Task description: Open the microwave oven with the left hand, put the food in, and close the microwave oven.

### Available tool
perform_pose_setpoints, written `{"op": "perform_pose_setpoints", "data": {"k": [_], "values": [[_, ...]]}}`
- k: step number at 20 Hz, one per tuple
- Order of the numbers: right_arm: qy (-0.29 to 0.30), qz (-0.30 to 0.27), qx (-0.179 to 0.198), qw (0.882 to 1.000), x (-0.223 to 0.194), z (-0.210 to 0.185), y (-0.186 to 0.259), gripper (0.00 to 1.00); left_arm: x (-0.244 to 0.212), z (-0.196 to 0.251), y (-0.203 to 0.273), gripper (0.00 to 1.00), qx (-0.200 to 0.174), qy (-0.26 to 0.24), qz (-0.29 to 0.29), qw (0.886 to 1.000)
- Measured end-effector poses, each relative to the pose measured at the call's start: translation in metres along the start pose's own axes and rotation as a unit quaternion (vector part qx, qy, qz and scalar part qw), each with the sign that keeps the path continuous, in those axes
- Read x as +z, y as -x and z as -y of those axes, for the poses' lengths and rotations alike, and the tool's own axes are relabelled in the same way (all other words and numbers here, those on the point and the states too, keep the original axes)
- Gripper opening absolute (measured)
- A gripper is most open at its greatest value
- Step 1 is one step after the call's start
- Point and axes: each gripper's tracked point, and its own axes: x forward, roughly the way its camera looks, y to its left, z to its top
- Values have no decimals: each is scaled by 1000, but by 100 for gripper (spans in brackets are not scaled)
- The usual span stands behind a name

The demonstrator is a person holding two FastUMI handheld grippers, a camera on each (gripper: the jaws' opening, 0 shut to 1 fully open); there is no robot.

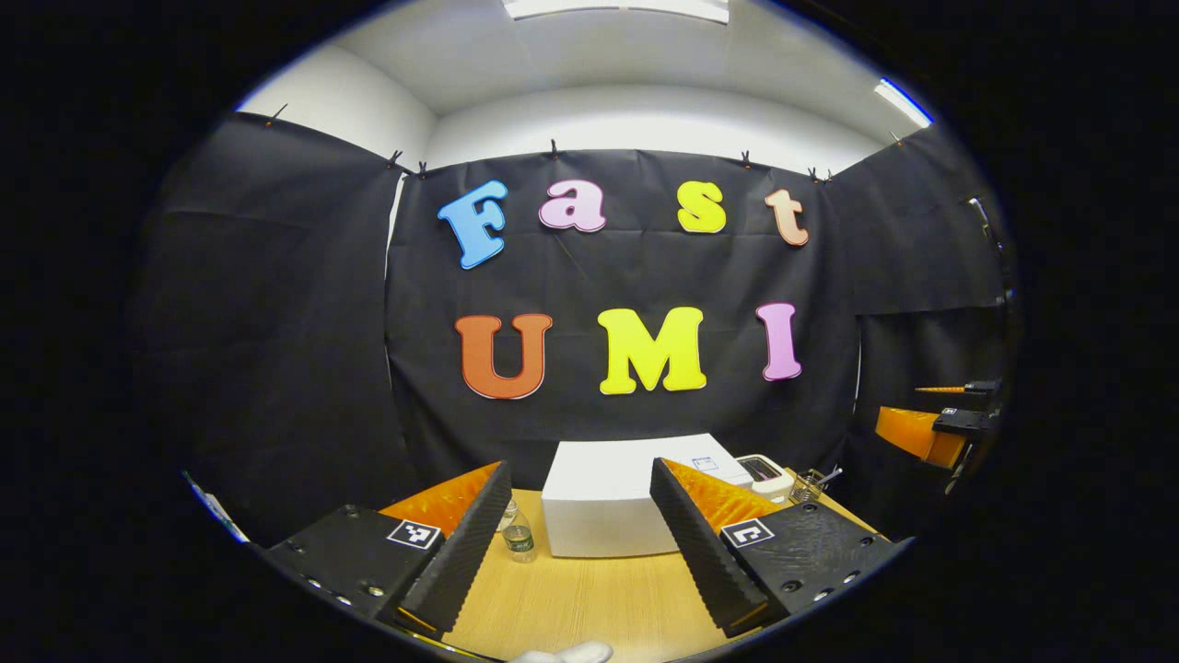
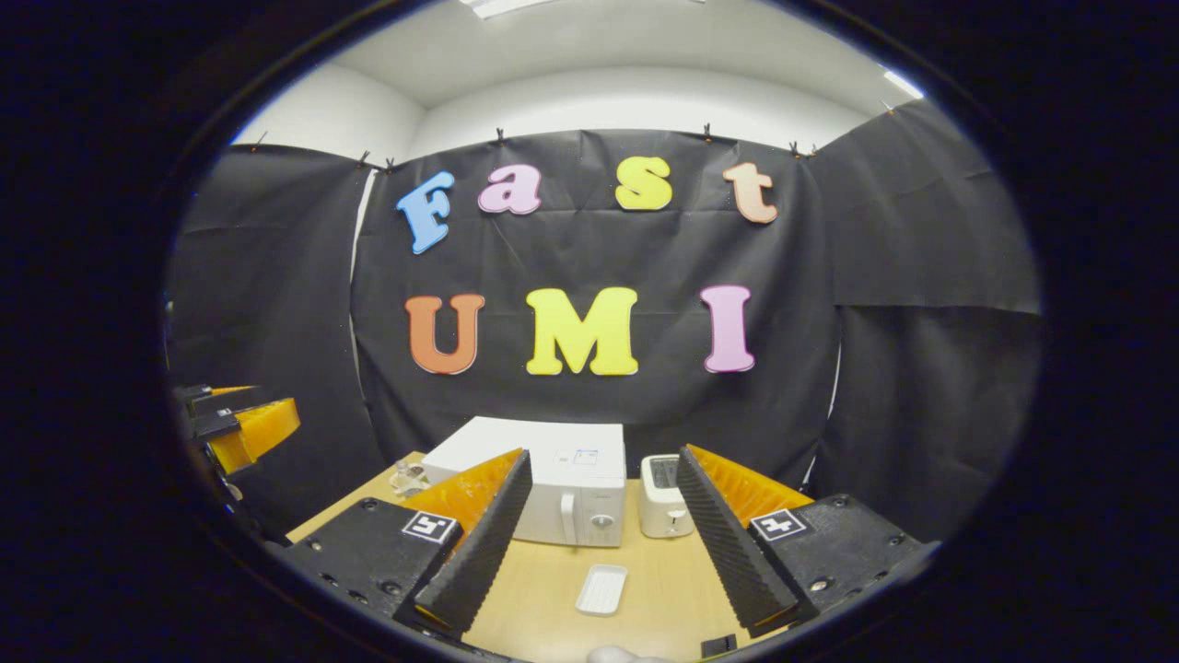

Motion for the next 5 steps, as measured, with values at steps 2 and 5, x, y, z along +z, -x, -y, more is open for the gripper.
{"op": "perform_pose_setpoints", "data": {"k": [2,5], "values": [[-5,2,-1,1000,3,-1,1,91,4,1,-2,95,-4,-2,5,1000],[-8,7,-3,1000,9,-3,2,91,10,-2,-4,95,-5,-4,13,1000]]}}
